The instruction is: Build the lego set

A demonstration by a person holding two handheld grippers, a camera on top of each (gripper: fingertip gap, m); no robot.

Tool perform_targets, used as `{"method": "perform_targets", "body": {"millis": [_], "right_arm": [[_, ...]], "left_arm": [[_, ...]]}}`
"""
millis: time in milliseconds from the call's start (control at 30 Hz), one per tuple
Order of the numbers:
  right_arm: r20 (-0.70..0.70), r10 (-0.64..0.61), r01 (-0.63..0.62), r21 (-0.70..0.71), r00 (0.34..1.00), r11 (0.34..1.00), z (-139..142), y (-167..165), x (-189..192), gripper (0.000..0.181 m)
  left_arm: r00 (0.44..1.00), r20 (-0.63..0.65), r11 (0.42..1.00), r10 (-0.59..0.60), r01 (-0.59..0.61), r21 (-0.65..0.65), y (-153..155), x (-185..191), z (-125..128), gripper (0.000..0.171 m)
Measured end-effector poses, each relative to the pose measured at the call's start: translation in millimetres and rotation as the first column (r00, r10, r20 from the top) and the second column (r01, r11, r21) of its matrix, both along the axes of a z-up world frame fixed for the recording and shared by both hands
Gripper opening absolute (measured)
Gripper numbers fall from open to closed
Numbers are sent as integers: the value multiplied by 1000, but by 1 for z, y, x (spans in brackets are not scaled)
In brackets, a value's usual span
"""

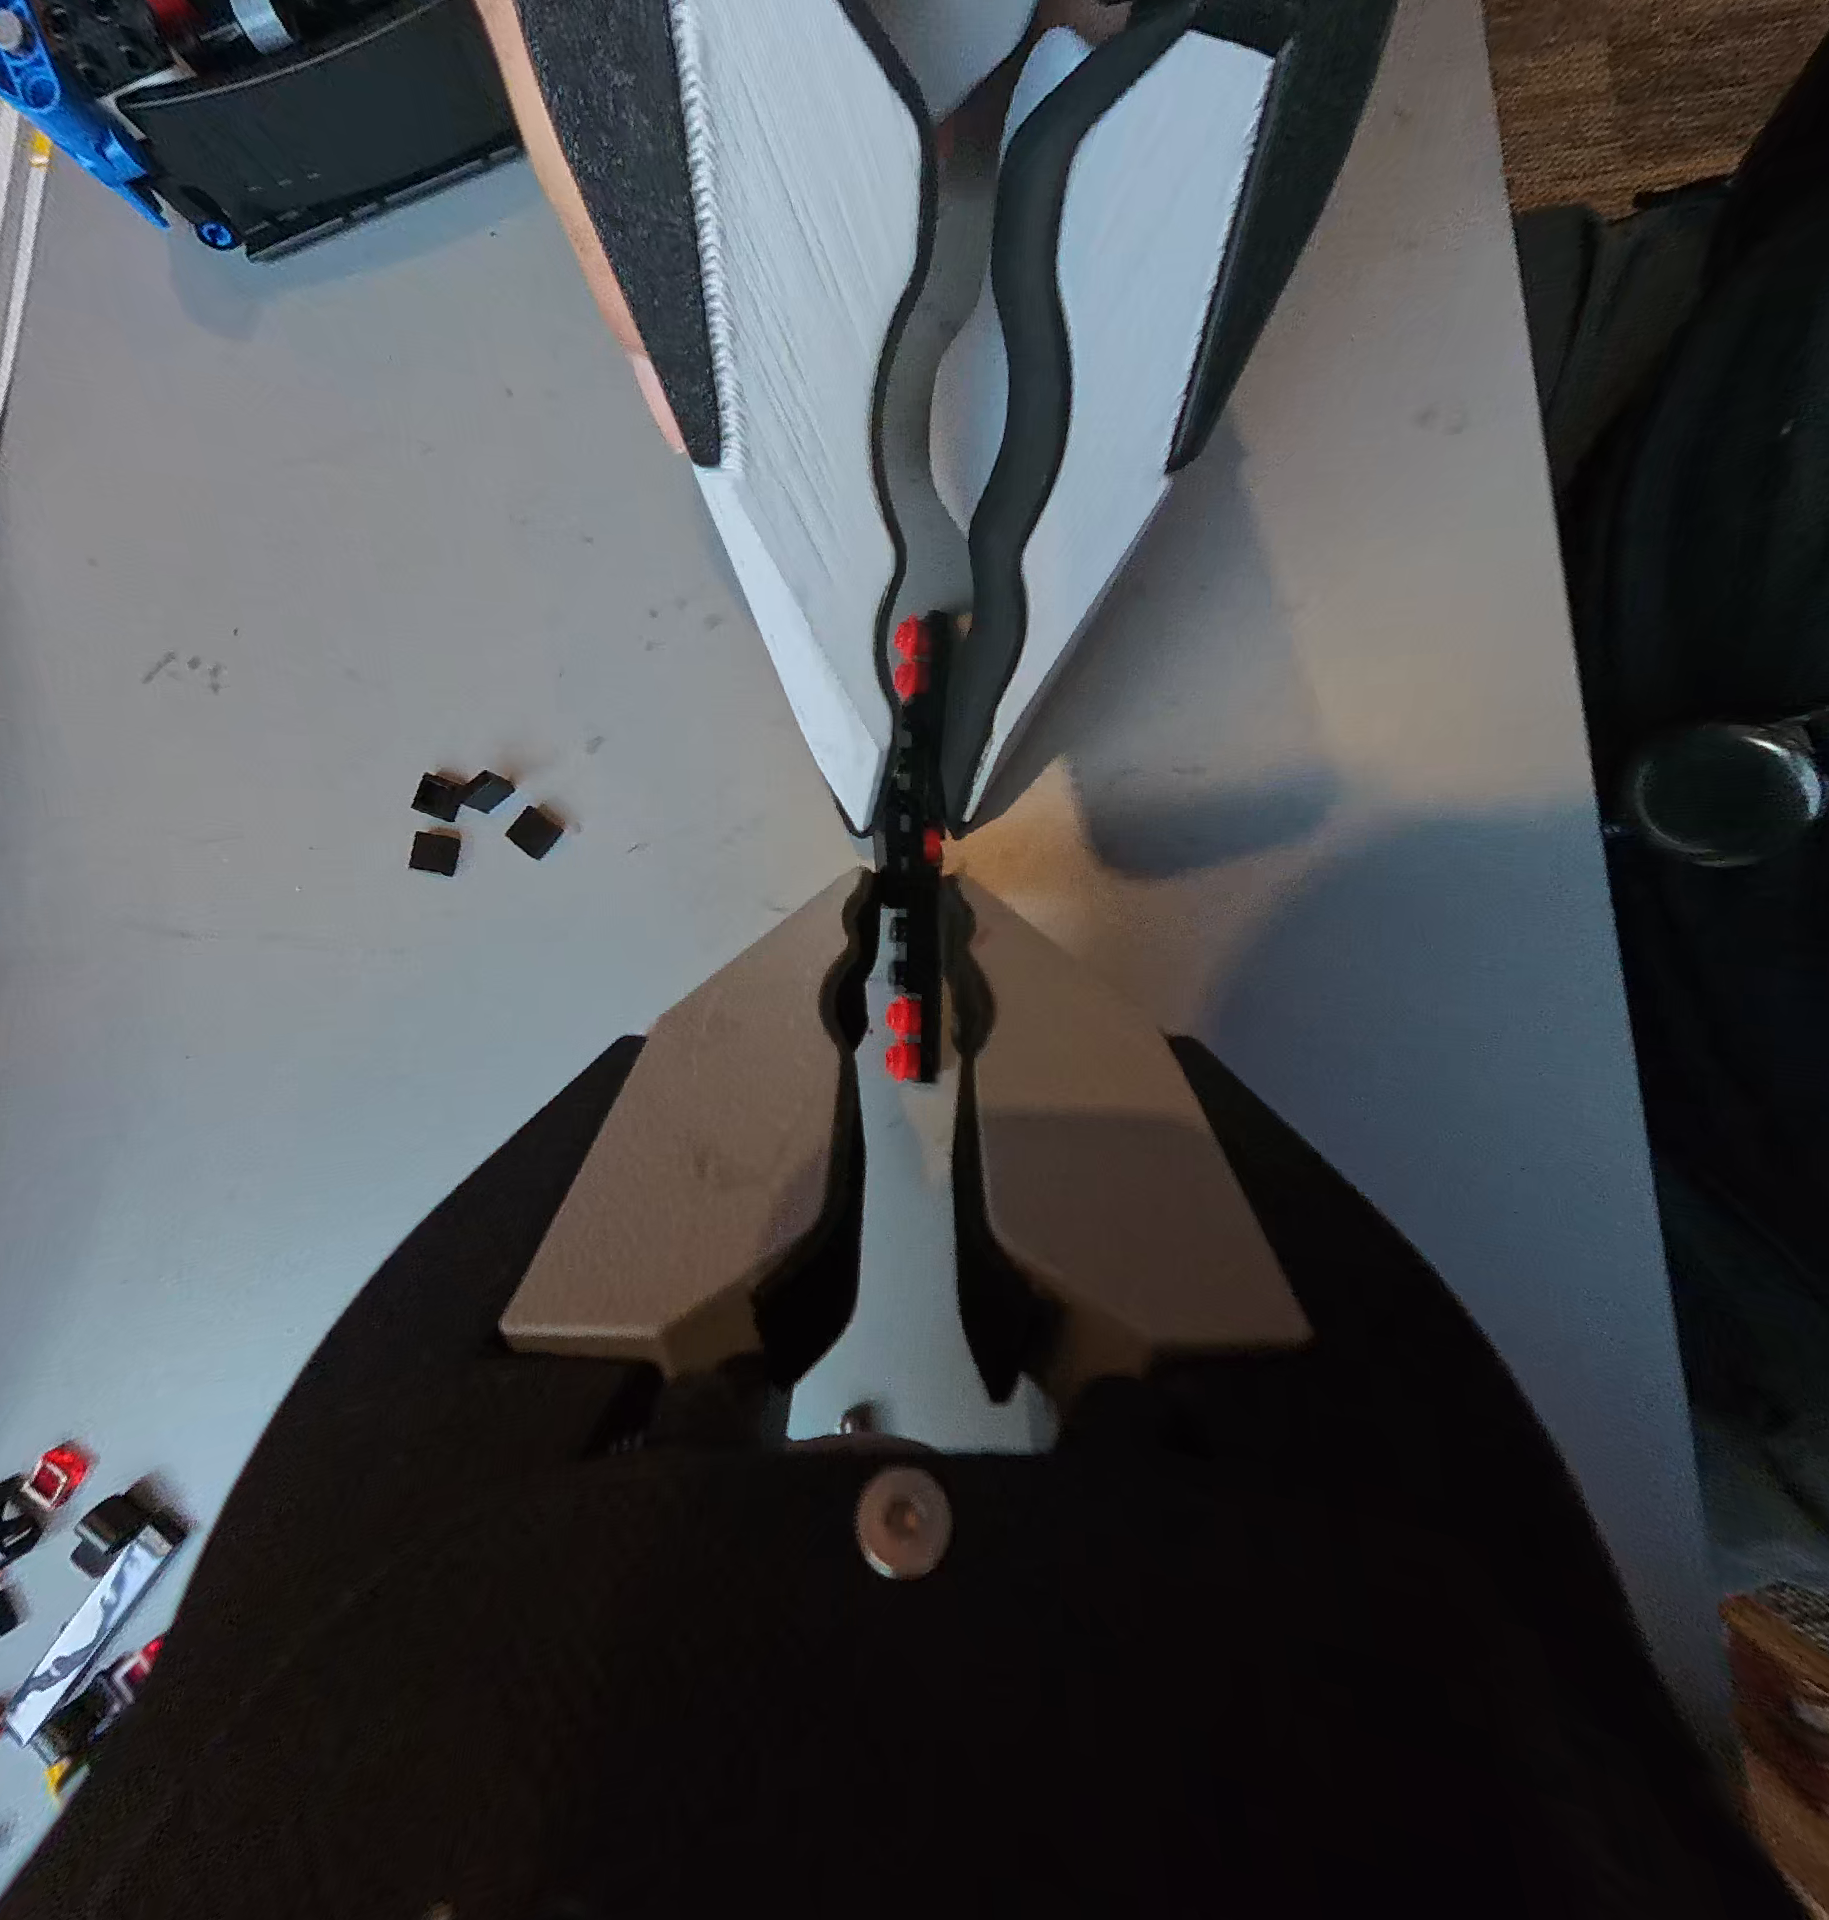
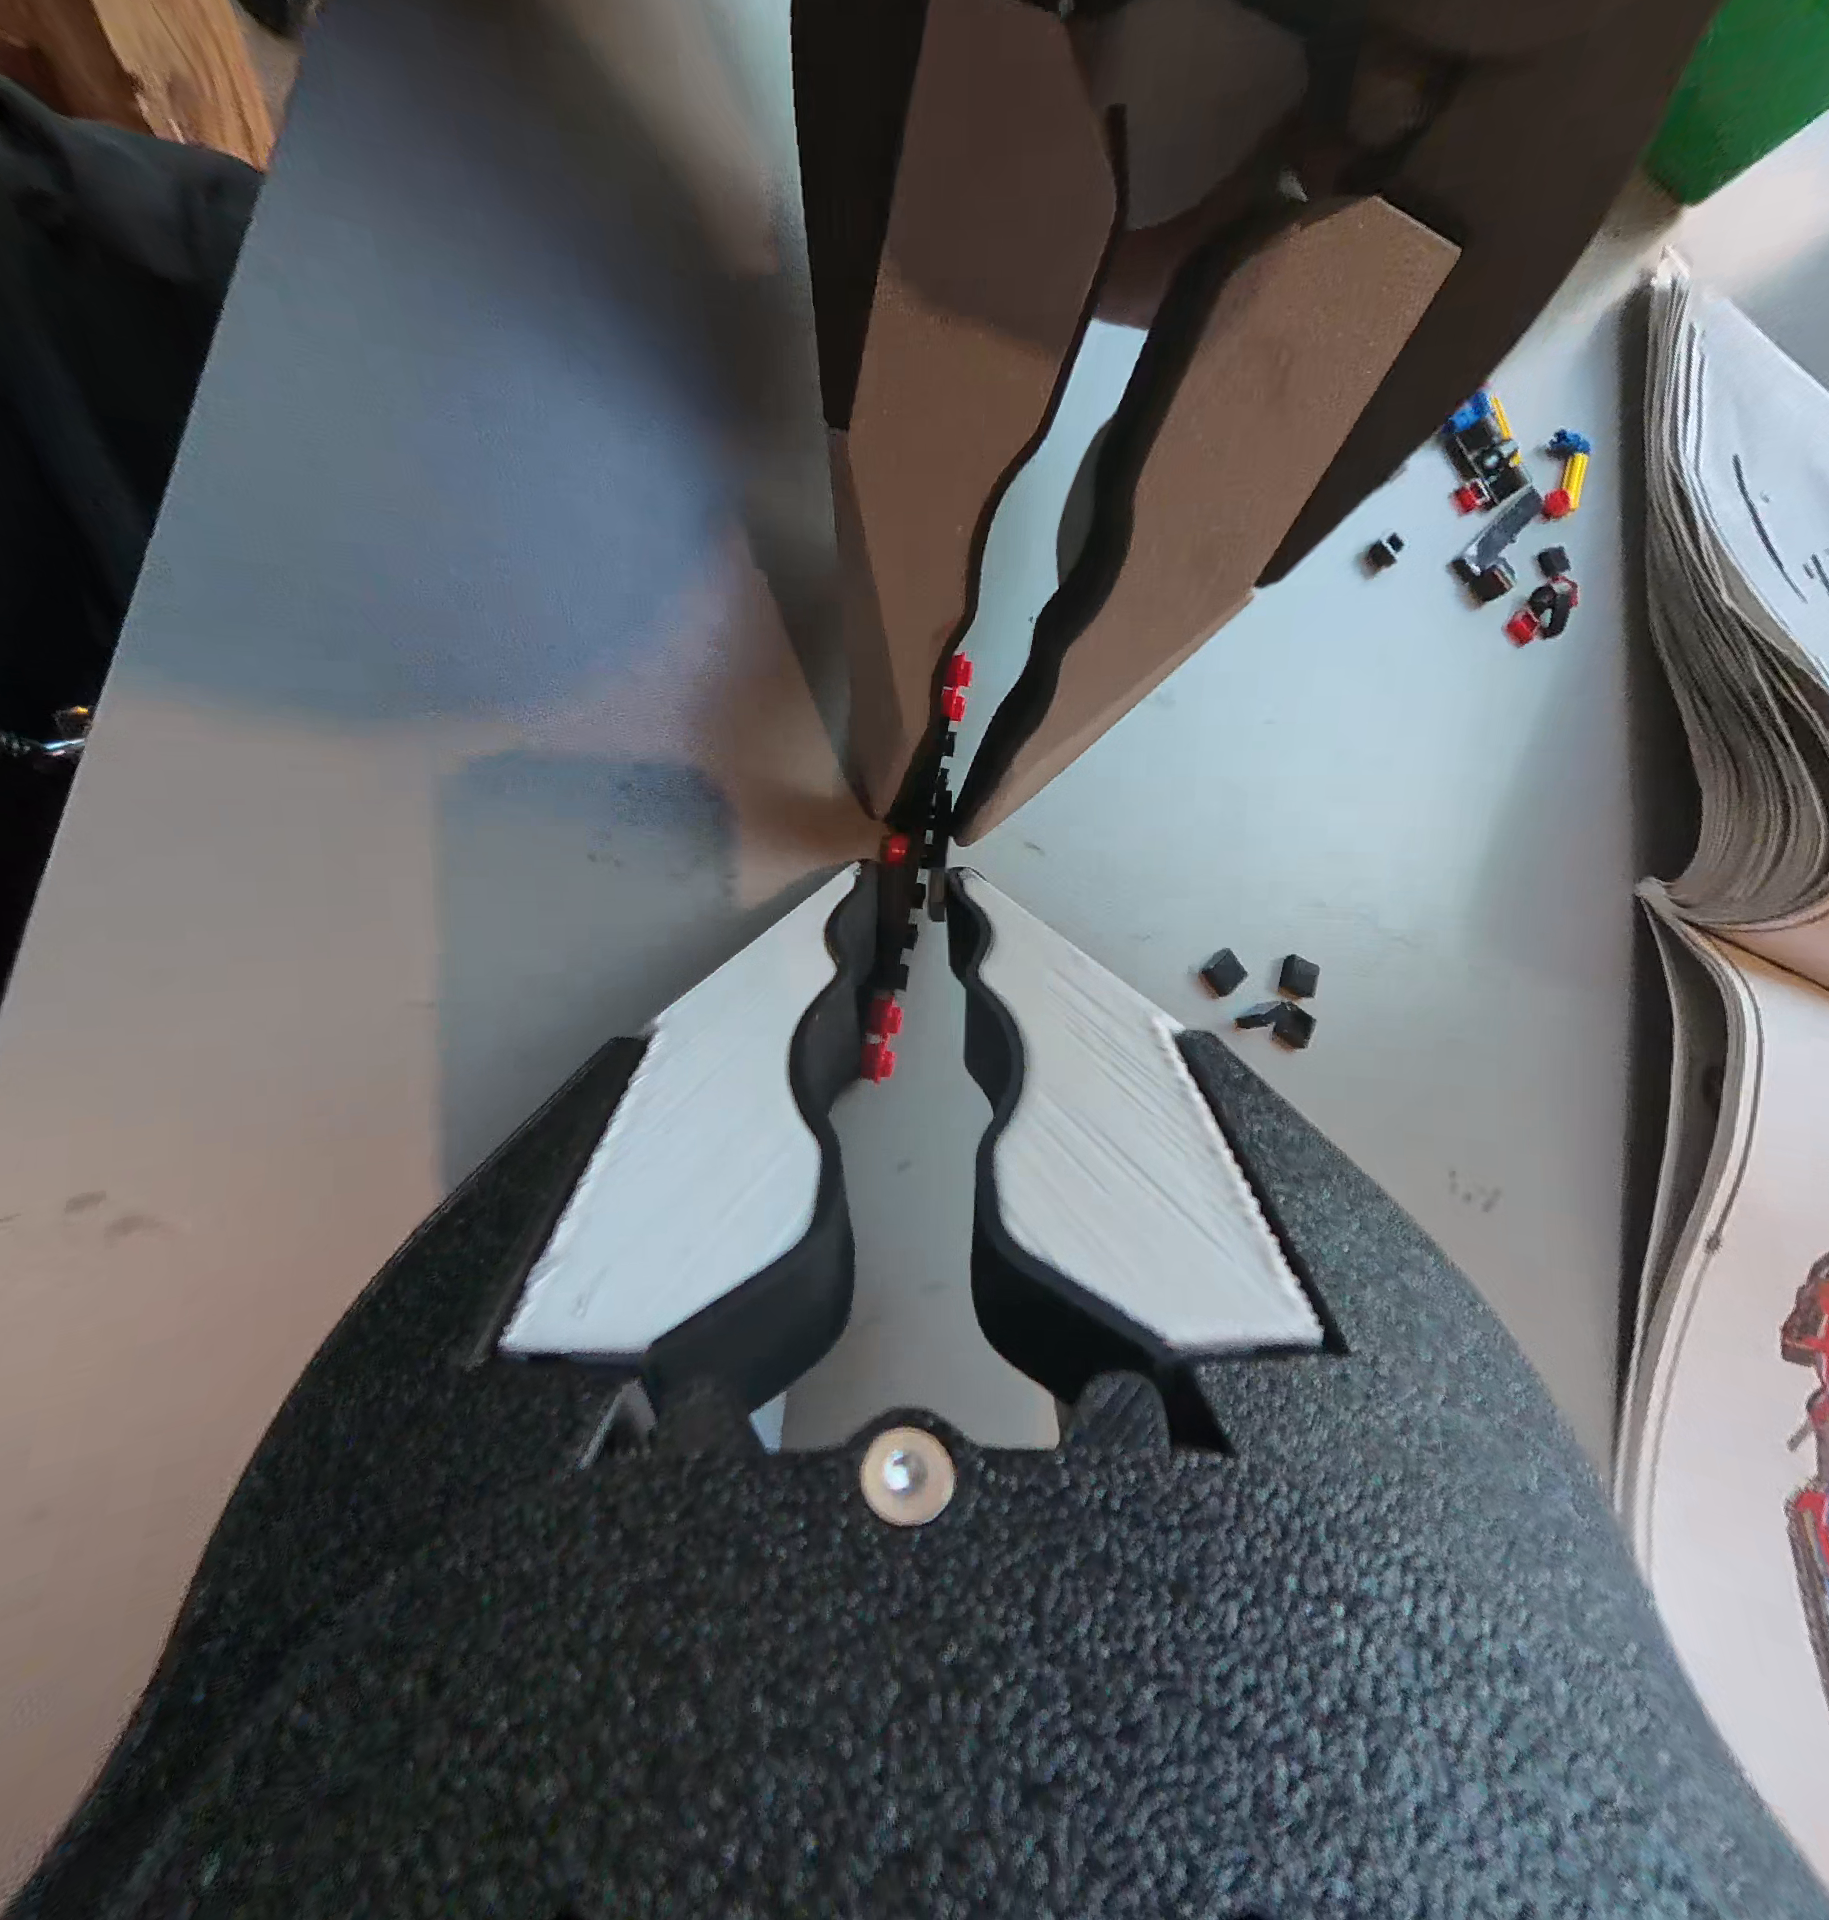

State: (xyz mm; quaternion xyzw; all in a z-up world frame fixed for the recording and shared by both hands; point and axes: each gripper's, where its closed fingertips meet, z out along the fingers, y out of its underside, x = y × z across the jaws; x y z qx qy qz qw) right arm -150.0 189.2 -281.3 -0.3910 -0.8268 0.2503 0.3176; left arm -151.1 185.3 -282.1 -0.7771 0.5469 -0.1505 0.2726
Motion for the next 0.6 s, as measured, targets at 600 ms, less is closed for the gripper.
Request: {"method": "perform_targets", "body": {"millis": [600], "right_arm": [[35,3,2,-131,999,991,-1,-1,-2,9]], "left_arm": [[996,-28,994,91,-89,62,-1,-3,-1,7]]}}
